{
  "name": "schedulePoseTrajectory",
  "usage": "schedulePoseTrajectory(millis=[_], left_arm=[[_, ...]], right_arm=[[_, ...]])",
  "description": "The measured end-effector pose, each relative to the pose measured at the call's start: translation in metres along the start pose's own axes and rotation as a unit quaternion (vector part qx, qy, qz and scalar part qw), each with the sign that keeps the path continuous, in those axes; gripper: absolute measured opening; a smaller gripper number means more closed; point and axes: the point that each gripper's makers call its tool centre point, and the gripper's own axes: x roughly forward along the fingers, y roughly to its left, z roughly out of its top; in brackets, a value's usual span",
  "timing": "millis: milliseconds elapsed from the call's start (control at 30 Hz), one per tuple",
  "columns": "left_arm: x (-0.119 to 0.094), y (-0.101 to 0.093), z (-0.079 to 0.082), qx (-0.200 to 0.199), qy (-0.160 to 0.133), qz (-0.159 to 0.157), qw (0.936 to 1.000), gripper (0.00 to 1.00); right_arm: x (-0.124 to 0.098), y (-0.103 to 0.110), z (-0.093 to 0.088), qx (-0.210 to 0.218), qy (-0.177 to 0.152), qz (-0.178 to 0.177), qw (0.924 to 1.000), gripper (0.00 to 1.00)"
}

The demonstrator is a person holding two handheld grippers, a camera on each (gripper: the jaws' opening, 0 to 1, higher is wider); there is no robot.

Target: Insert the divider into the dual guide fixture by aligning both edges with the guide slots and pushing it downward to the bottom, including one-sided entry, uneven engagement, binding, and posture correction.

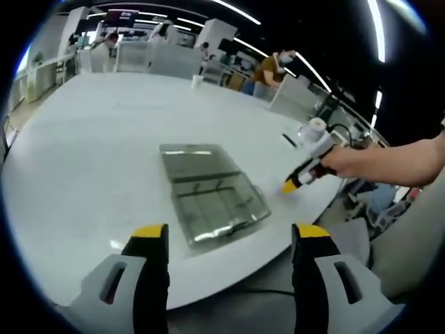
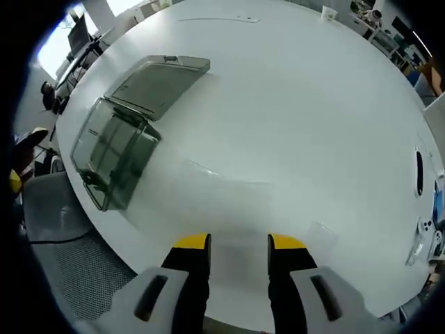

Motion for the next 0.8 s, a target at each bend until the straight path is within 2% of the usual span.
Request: schedulePoseTrajectory(millis=[433, 800], left_arm=[[0.005, -0.014, -0.003, 0.006, 0.011, -0.023, 0.9997, 0.65], [0.007, -0.025, -0.007, 0.012, 0.019, -0.041, 0.9989, 0.58]], right_arm=[[-0.021, 0.021, 0.008, -0.023, -0.043, 0.011, 0.9988, 0.28], [-0.04, 0.047, 0.02, -0.05, -0.079, 0.022, 0.9953, 0.28]])
